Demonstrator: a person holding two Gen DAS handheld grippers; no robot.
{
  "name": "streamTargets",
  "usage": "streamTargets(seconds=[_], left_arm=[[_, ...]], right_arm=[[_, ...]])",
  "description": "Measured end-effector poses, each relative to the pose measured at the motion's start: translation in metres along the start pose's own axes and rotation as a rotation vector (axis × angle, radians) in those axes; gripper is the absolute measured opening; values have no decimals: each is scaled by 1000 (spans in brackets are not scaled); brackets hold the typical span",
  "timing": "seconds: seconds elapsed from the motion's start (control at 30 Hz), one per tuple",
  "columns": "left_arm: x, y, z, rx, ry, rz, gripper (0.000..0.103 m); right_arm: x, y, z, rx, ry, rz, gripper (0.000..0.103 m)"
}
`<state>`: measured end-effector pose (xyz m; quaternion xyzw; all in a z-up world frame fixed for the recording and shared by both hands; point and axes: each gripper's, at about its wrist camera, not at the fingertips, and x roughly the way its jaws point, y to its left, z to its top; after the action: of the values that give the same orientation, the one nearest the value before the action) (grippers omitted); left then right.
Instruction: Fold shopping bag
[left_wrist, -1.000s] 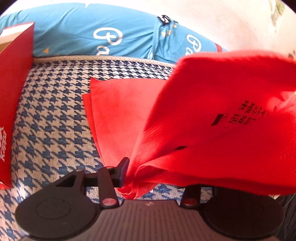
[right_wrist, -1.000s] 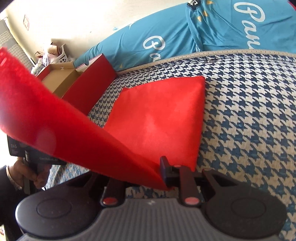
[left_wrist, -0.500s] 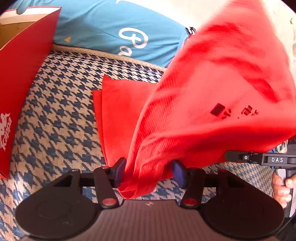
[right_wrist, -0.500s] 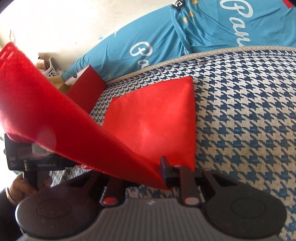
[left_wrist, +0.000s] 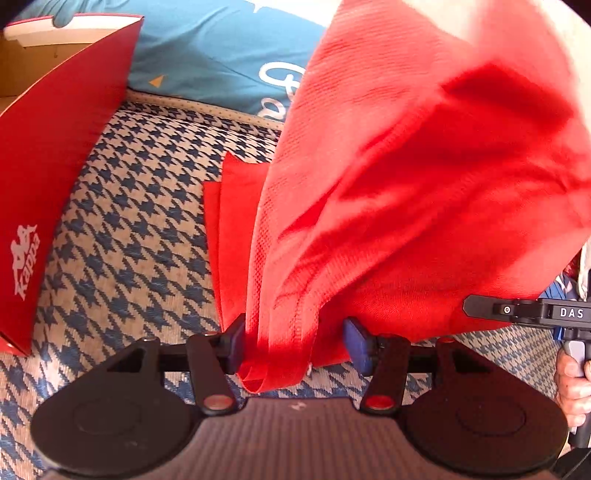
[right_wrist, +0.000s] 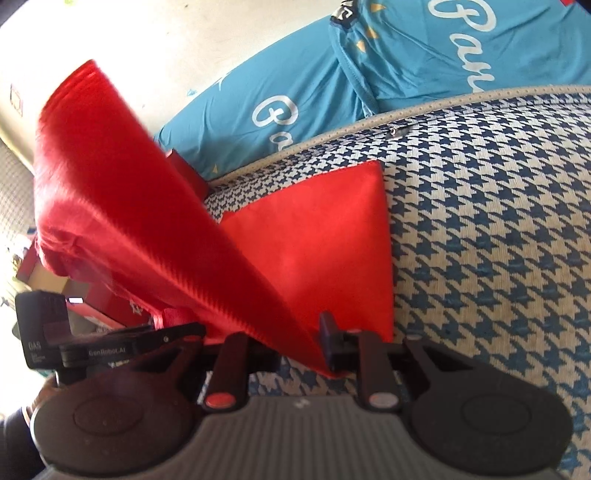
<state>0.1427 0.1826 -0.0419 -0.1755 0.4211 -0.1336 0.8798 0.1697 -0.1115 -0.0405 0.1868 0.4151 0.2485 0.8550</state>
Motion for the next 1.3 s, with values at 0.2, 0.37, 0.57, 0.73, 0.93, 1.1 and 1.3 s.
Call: streamTargets(seconds=[0.2,0.37,0.57,0.73,0.93,1.1,1.3], left_arm=[[1,-1,-2,-17,-2,20,53],[1,-2,-3,-22,-8,25,53],[1,-6,-6,0,-12,42,53],[9,-6,-3,17,-16,56,53],[11,-9,-4,37,-26,80,54],[12,-11,-4,37,-30,88,55],[16,-14,-8,46,-43,105,58]], right_arm=[[12,3,6,24,-22,-14,18],[28,1,13,49,-30,-36,20],[36,2,15,44,-35,-65,20],[42,7,15,11,-40,-81,19],[53,15,22,-36,-42,-89,17],[64,15,26,-53,-37,-111,17],[73,13,26,-72,-38,-144,17]])
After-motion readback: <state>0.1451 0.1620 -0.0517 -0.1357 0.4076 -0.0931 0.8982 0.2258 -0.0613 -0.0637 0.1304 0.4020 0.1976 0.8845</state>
